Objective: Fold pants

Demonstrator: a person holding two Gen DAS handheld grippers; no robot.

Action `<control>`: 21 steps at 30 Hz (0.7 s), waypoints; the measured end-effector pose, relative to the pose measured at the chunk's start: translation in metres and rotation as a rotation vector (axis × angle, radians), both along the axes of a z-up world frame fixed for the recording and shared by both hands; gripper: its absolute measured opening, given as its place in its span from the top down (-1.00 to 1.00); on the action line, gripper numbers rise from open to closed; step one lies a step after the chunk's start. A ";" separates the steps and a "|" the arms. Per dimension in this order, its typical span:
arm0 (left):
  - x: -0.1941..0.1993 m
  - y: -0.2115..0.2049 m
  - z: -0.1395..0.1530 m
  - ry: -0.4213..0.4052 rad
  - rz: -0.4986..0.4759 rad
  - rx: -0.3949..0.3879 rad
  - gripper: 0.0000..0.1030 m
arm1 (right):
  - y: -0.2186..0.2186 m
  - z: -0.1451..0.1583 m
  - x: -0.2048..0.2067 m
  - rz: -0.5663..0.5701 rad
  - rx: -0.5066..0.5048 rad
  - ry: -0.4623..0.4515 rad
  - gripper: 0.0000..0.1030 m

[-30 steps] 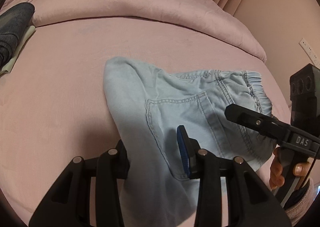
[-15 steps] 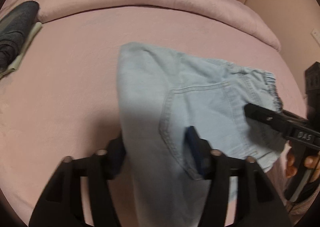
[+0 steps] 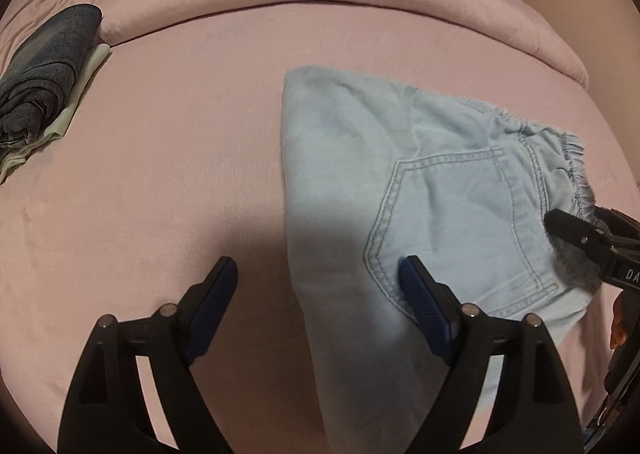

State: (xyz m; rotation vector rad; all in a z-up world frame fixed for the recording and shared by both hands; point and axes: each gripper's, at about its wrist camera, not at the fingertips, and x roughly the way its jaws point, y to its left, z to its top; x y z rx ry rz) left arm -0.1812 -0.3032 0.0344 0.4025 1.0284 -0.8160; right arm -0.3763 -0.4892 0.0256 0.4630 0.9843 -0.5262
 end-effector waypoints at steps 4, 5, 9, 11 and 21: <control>-0.003 0.003 0.004 -0.013 0.017 0.001 -0.68 | -0.005 0.001 -0.002 -0.021 0.015 -0.002 -0.71; -0.006 0.005 0.007 -0.026 0.018 0.005 -0.68 | -0.003 0.006 -0.003 -0.022 0.009 0.004 -0.70; -0.021 0.016 0.028 -0.100 0.021 0.004 -0.68 | 0.010 0.025 -0.008 -0.016 -0.015 -0.016 -0.71; -0.026 0.024 0.039 -0.114 0.029 -0.016 -0.81 | 0.018 0.036 -0.011 -0.011 -0.031 -0.031 -0.71; -0.064 0.057 0.085 -0.154 0.090 -0.009 -0.98 | 0.064 0.084 -0.030 0.020 -0.128 -0.078 -0.97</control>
